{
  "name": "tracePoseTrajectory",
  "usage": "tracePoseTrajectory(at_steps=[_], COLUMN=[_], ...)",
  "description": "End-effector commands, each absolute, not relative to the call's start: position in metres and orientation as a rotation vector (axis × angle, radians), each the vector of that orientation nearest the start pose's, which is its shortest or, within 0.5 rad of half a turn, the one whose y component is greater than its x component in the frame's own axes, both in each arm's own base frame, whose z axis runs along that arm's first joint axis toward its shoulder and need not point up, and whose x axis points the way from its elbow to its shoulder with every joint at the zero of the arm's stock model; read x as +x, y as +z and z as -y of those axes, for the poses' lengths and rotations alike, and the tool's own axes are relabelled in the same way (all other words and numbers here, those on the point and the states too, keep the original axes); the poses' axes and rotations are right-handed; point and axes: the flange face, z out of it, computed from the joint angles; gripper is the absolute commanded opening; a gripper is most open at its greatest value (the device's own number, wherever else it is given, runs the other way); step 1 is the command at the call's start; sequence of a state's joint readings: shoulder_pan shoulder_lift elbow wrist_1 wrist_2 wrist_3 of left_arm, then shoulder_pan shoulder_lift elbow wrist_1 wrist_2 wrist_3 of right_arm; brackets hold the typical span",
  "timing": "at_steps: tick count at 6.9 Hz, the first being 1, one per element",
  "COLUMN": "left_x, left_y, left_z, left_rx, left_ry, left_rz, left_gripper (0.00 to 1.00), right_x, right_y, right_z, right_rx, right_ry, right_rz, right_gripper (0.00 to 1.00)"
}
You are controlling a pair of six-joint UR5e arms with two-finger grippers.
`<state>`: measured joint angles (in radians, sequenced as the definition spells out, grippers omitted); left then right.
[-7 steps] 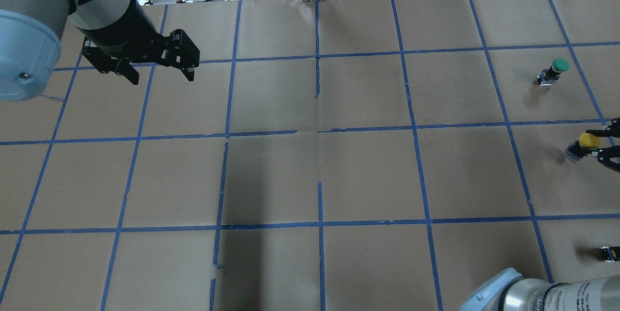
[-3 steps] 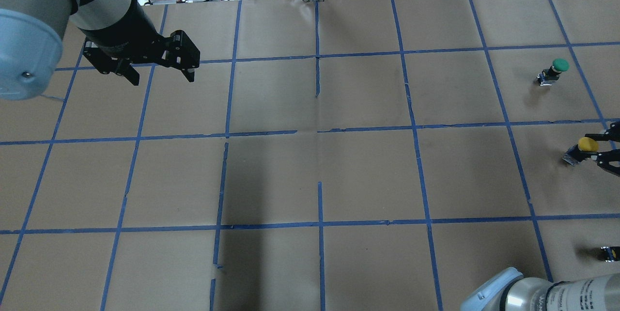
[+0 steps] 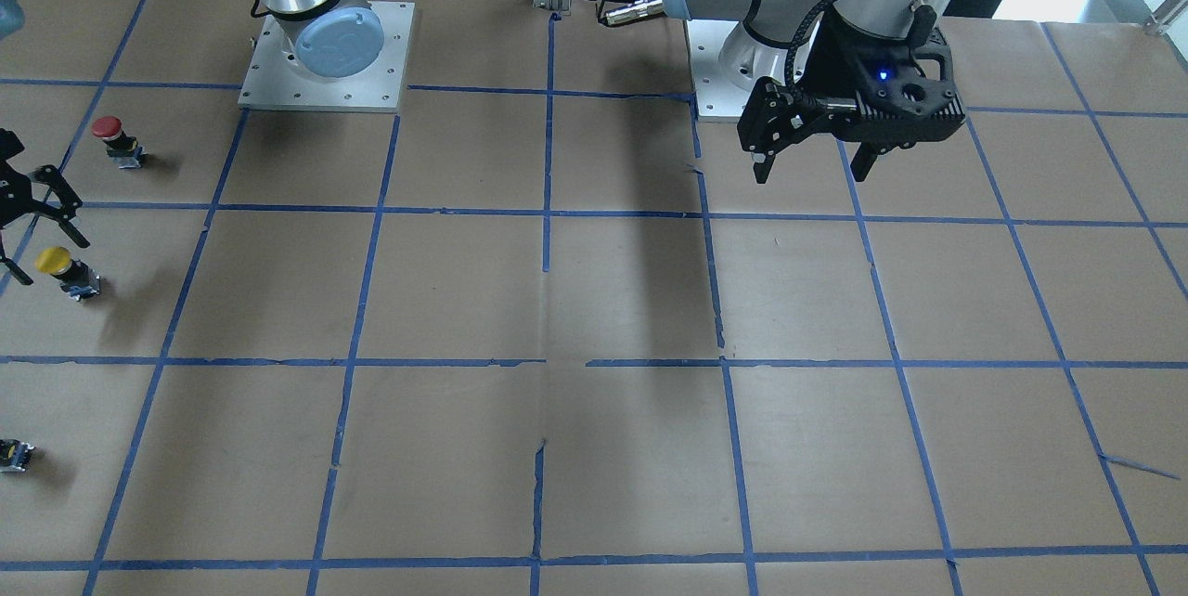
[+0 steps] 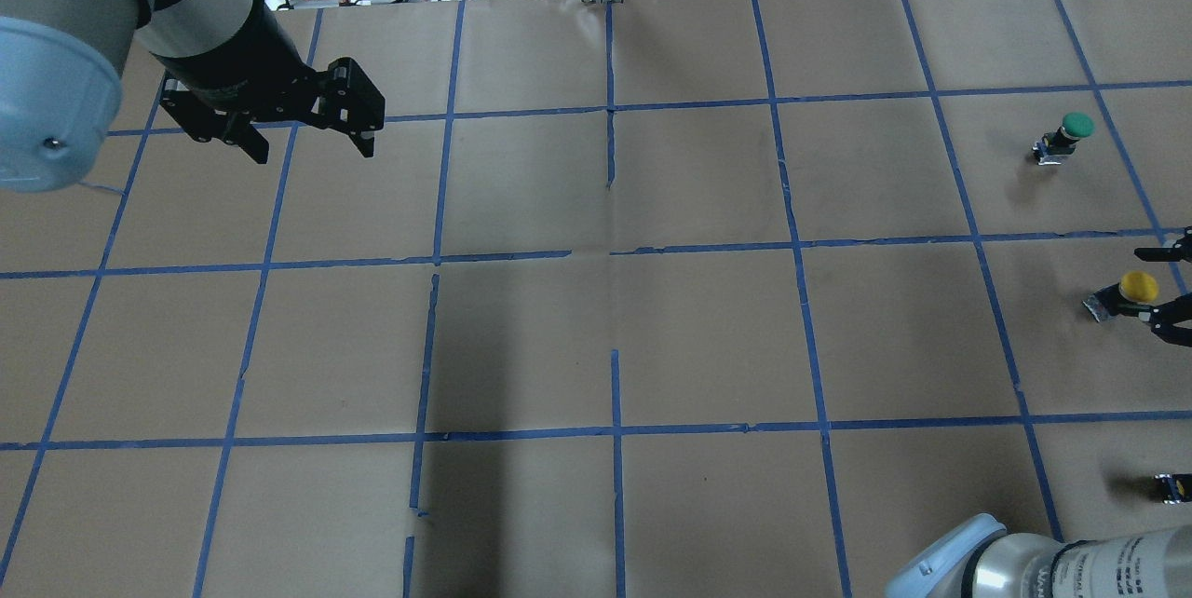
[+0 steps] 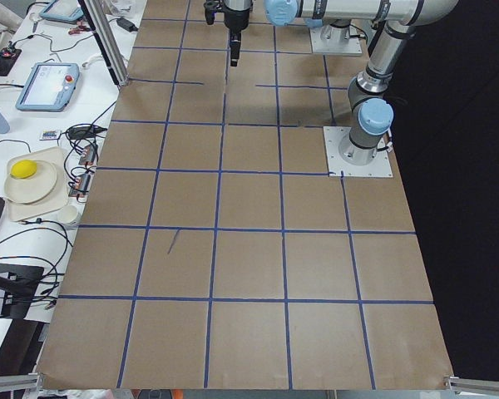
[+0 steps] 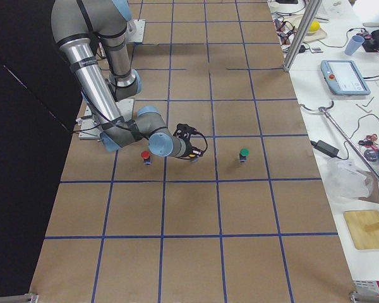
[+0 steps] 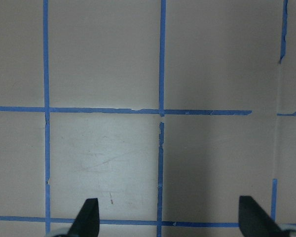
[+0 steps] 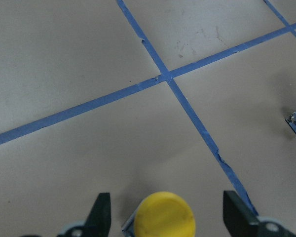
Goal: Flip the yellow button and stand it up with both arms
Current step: 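Set the yellow button upright on the table and open the right gripper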
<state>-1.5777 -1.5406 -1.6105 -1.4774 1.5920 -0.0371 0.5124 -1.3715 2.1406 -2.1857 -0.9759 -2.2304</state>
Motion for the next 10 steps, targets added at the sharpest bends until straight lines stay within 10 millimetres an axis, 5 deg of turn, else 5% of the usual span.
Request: tracePoseTrajectory(at_steps=[1,4,7,10], left_x=[-0.135,-0.135,-0.134,-0.134], left_y=[0.493,0.493,0.494,0.497], left_z=[0.487,0.487,0.486,0.483], left_rx=[-0.047,-0.047,-0.049,-0.049], left_ry=[-0.132,-0.132,-0.135,-0.142], left_rz=[-3.119,-3.117,-3.117,-3.117], left_gripper=[1.0,1.0,1.0,1.0], right_x=[-0.303,-0.32,-0.249,-0.186], right_y=[0.215,0.25,0.336,0.384], right_z=[0.387,0.397,0.404,0.406], right_rx=[-1.489,-1.084,-0.725,-0.224], right_ry=[-0.889,-0.718,-0.553,-0.365], right_rz=[-2.493,-2.737,-2.953,-3.091], right_gripper=[1.0,1.0,1.0,1.0])
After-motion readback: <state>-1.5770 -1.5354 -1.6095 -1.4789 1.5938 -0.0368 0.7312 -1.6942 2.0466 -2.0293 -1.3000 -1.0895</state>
